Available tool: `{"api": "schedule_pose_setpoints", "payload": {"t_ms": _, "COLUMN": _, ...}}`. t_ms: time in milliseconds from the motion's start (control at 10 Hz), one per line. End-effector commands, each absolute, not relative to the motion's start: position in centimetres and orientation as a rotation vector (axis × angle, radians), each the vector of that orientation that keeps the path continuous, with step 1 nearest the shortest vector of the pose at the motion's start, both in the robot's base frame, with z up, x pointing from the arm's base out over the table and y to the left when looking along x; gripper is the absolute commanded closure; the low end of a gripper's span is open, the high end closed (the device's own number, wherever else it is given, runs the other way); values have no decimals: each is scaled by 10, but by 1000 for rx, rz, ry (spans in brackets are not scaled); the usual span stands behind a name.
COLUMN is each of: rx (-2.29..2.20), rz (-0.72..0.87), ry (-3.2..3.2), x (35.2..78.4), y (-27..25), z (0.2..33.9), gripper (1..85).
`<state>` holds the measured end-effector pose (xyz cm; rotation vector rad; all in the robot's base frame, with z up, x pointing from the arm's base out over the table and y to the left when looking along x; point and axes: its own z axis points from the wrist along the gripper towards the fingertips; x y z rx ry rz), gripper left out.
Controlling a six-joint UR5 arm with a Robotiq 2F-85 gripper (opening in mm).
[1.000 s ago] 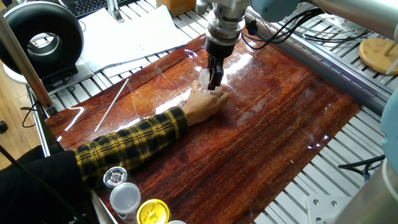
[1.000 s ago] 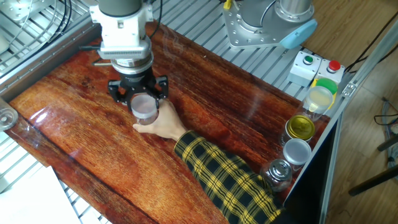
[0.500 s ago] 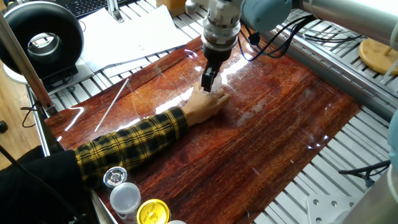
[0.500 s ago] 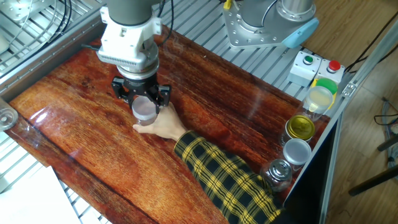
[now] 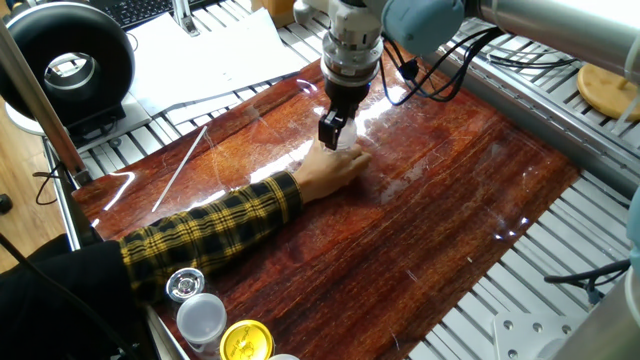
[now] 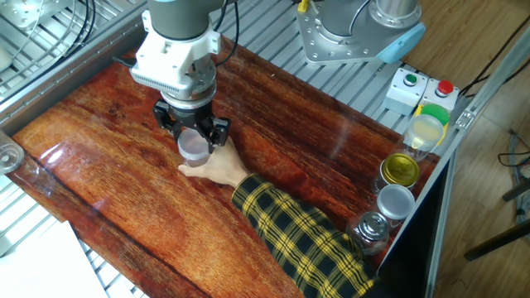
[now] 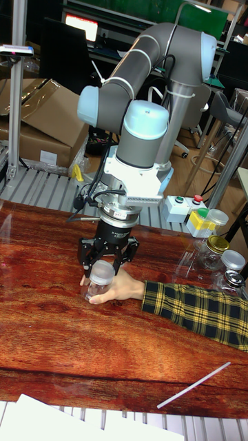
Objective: Unscrew the lid from the jar
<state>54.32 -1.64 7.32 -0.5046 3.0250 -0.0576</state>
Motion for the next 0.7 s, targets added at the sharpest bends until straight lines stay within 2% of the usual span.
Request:
{"api": "schedule_pose_setpoints", "payload": {"t_ms": 0, "rx": -471, "rz": -44, "ry": 3025, "x": 544, "y": -15, "z": 74, "gripper": 793}}
{"api": "schedule_pose_setpoints", "payload": {"t_ms": 300, "rx": -454, "rz": -52, "ry": 3021, "x": 547, "y": -16, "z": 75, "gripper": 757}}
{"api": "schedule_pose_setpoints", "payload": {"t_ms": 400, "rx": -462, "rz": -51, "ry": 3026, "x": 545, "y": -16, "z": 75, "gripper": 720}}
{"api": "schedule_pose_setpoints", "payload": {"t_ms": 500, "rx": -485, "rz": -50, "ry": 3022, "x": 545, "y": -15, "z": 75, "gripper": 677}}
{"api": "schedule_pose_setpoints", "payload": {"t_ms": 600, "rx": -541, "rz": -48, "ry": 3031, "x": 540, "y": -15, "z": 75, "gripper": 550}}
